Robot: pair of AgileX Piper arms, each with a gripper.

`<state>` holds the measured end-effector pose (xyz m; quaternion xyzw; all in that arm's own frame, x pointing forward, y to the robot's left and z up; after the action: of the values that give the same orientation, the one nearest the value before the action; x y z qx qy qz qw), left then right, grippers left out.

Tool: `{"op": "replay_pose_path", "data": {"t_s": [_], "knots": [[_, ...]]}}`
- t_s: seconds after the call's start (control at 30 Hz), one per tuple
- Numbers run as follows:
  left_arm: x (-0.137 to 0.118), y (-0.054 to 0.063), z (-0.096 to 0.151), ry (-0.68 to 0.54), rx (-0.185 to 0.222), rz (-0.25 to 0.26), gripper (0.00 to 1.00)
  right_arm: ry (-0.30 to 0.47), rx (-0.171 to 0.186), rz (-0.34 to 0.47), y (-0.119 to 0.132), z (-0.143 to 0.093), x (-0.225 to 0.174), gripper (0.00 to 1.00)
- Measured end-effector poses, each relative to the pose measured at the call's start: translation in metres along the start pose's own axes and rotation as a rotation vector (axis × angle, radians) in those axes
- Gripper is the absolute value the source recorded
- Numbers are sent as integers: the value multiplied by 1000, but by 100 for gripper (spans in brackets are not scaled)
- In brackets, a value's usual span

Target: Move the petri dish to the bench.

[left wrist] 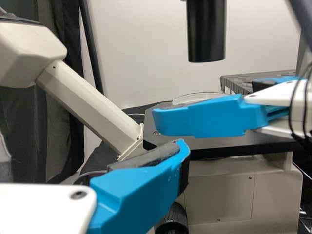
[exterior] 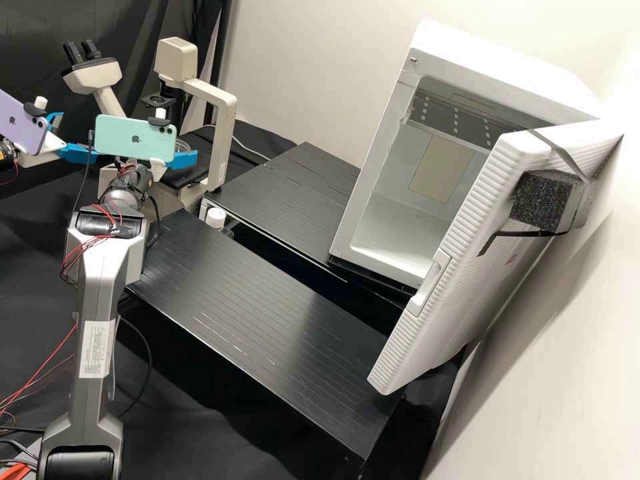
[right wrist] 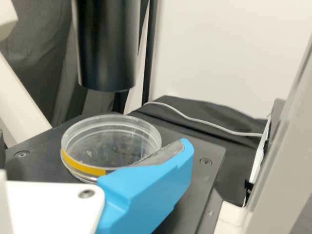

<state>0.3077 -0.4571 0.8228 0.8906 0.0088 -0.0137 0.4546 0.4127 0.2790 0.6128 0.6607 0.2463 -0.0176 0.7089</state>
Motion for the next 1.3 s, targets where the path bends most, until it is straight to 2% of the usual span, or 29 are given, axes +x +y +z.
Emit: {"op": "replay_pose_path", "data": {"t_s": [0.4,0.43,0.77,0.93,1.3], "knots": [[0,0,0,0,0,0,100,-25,23,-19,-7,5,9,100],[0,0,0,0,0,0,100,-26,23,-16,-6,4,9,0],[0,0,0,0,0,0,100,-73,4,2,-7,9,15,0],[0,0,0,0,0,0,100,-83,-25,4,-6,8,17,0],[0,0,0,0,0,0,100,-119,-27,0,-11,15,20,0]]}}
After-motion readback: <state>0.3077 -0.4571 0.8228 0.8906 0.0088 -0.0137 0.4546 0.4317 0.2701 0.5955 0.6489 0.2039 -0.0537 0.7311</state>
